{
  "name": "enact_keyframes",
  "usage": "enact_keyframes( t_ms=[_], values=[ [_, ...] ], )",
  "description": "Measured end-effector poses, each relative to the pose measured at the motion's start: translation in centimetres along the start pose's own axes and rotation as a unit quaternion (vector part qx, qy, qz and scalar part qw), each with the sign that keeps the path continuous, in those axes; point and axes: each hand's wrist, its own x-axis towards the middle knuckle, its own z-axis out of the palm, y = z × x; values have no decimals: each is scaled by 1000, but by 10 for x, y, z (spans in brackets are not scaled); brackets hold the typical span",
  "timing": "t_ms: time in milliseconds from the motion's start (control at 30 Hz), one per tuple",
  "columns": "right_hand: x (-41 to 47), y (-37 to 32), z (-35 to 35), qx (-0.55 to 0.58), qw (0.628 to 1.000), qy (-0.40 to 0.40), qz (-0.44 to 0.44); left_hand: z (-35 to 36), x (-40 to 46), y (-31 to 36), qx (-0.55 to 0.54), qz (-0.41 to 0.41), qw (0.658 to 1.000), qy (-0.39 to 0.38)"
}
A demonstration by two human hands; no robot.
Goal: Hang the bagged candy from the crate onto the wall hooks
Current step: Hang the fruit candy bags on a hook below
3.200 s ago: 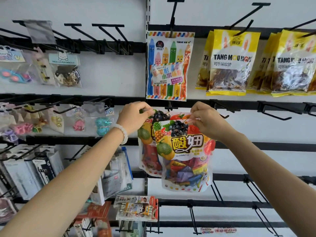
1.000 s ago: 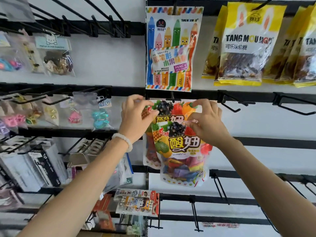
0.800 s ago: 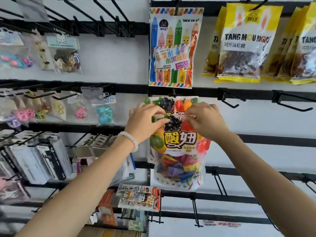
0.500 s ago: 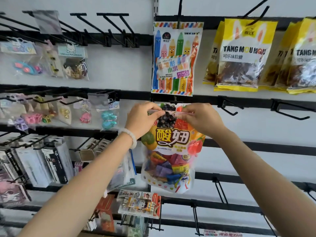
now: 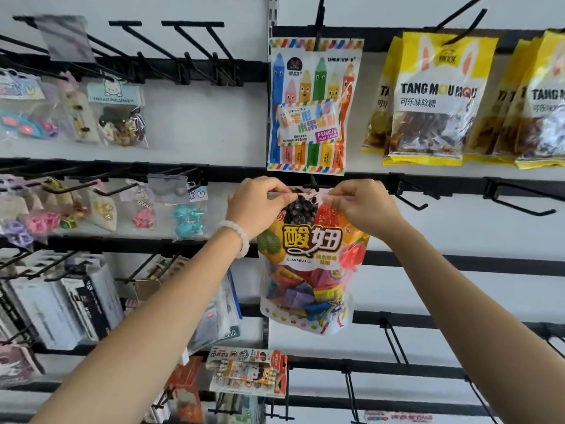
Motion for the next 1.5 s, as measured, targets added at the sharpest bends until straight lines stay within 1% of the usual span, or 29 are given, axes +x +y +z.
enact_keyframes(
  t_ms=[100, 167, 300, 500, 567, 633, 733, 867, 933, 1033, 1133, 1300, 1400, 1500],
  values=[
    [4, 2, 10, -33, 999, -6, 16, 8, 3, -10, -11, -20, 1000, -3],
    [9, 5, 16, -44, 999, 11, 26, 13, 7, -13, 2, -15, 1000, 16],
    [15, 14, 25, -94, 992, 85, 6, 22, 14, -15, 61, 6, 997, 52],
    [5, 23, 35, -196, 957, 208, -61, 26, 6, -23, 107, 12, 990, 90],
    [-8, 25, 39, -205, 949, 226, -76, 23, -8, -25, 123, 38, 984, 120],
    [-29, 27, 46, -219, 946, 226, -81, 23, -28, -28, 131, 77, 979, 136],
    [-67, 33, 61, -225, 950, 202, -75, 30, -64, -37, 164, 122, 968, 145],
    [-126, 47, 87, -231, 957, 167, -55, 46, -118, -55, 179, 121, 970, 115],
    [-157, 54, 98, -219, 964, 143, -41, 57, -148, -61, 179, 126, 972, 89],
    [-203, 66, 111, -216, 971, 103, -28, 76, -195, -61, 174, 135, 975, 25],
    [-248, 82, 121, -214, 976, 37, -11, 97, -244, -54, 194, 128, 972, -26],
    [-319, 120, 127, -202, 978, -45, -5, 132, -320, -31, 218, 56, 969, -100],
    [-359, 149, 126, -195, 976, -96, -8, 162, -369, -22, 205, -10, 966, -157],
    [-401, 178, 128, -176, 971, -160, 19, 193, -422, -16, 191, -74, 961, -186]
  ],
)
